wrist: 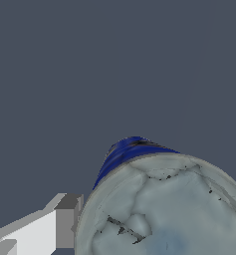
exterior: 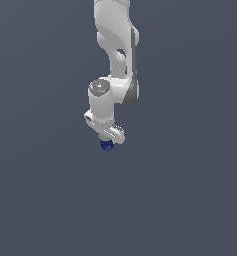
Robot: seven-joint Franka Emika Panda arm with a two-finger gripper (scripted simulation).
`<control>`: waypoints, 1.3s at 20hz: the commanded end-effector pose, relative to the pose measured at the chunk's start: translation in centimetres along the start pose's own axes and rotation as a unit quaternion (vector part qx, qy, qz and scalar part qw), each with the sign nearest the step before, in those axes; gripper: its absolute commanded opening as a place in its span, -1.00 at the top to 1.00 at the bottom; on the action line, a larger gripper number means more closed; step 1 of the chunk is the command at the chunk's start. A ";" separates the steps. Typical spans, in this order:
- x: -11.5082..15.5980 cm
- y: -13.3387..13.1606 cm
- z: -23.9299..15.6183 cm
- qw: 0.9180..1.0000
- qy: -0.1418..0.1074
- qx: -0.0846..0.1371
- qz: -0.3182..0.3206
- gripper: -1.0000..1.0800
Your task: Pick up the object and move it to a goal position.
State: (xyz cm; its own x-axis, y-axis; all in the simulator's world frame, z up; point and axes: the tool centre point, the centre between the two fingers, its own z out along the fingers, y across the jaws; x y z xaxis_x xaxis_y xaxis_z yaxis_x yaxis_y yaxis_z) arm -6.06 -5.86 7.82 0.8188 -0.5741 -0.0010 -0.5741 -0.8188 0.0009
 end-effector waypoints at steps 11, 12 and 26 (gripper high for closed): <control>0.1 0.0 0.4 1.000 0.001 0.000 0.000 1.00; 0.1 0.0 0.4 1.000 0.001 0.000 0.000 1.00; 1.3 -1.9 -4.4 0.999 0.026 -0.025 -0.018 1.00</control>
State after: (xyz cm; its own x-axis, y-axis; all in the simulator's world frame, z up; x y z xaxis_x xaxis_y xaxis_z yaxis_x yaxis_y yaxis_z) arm -4.44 -5.23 10.99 0.8348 -0.5494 0.0348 -0.5505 -0.8337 0.0431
